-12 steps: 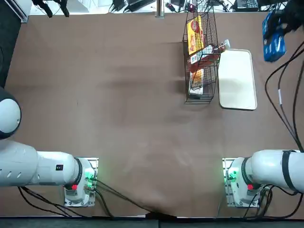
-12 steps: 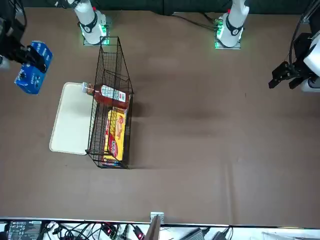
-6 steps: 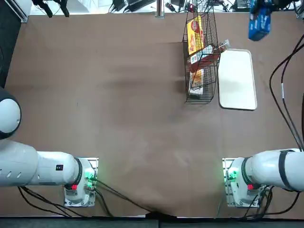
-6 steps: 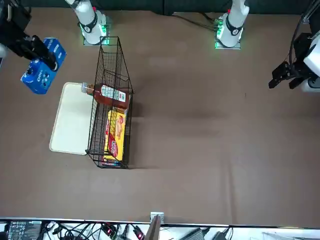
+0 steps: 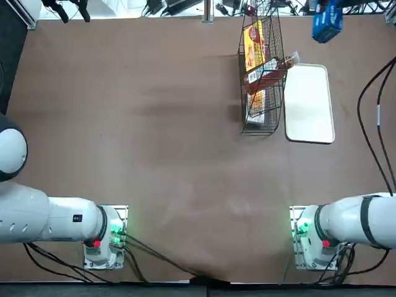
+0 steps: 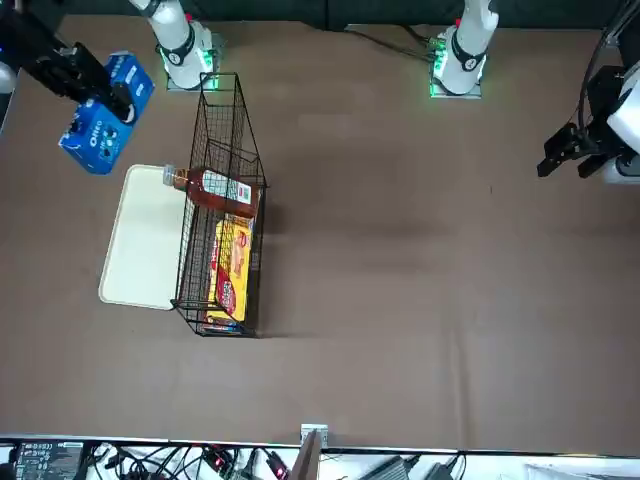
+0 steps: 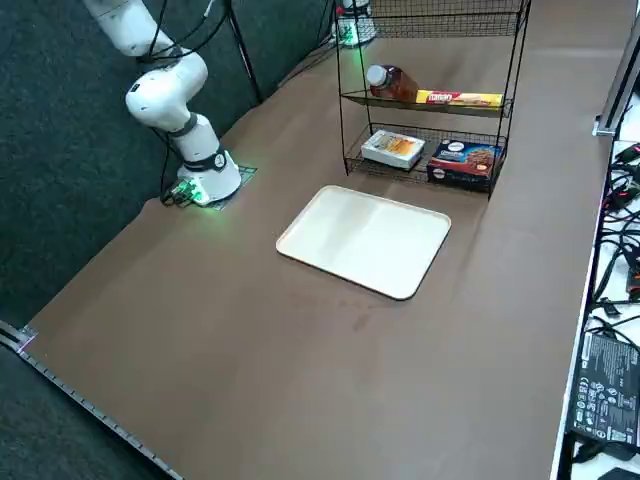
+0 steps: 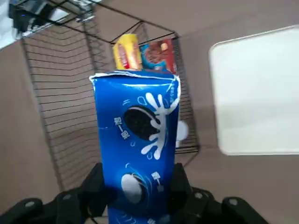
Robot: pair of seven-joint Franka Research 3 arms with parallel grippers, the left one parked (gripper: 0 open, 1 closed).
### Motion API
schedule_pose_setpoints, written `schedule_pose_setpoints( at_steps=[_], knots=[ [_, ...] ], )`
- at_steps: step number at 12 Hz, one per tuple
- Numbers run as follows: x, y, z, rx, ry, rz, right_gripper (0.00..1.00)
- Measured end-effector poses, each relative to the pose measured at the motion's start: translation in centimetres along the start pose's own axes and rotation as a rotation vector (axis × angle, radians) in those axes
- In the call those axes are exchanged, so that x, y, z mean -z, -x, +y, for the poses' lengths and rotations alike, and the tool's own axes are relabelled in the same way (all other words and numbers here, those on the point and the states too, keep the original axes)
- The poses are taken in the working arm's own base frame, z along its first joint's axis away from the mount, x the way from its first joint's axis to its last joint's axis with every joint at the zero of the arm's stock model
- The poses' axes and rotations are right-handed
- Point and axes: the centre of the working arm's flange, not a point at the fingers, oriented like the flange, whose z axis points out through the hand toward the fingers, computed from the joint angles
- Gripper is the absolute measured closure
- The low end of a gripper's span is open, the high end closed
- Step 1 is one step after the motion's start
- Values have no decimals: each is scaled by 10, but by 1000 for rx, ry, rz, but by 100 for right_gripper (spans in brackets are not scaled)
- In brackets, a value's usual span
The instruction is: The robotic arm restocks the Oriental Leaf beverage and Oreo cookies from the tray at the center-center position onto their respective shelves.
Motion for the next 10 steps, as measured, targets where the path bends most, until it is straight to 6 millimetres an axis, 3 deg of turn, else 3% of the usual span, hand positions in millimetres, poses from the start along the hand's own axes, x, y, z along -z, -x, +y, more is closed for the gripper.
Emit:
schedule_pose_setpoints(
  at_steps=[3,8,10],
  knots=[
    [-23,-2,-30,-5,-45,-48,37],
    [-79,-5,-78,6,-45,-85,37],
    [-96,-6,-87,15,-35,-106,37]
  ],
)
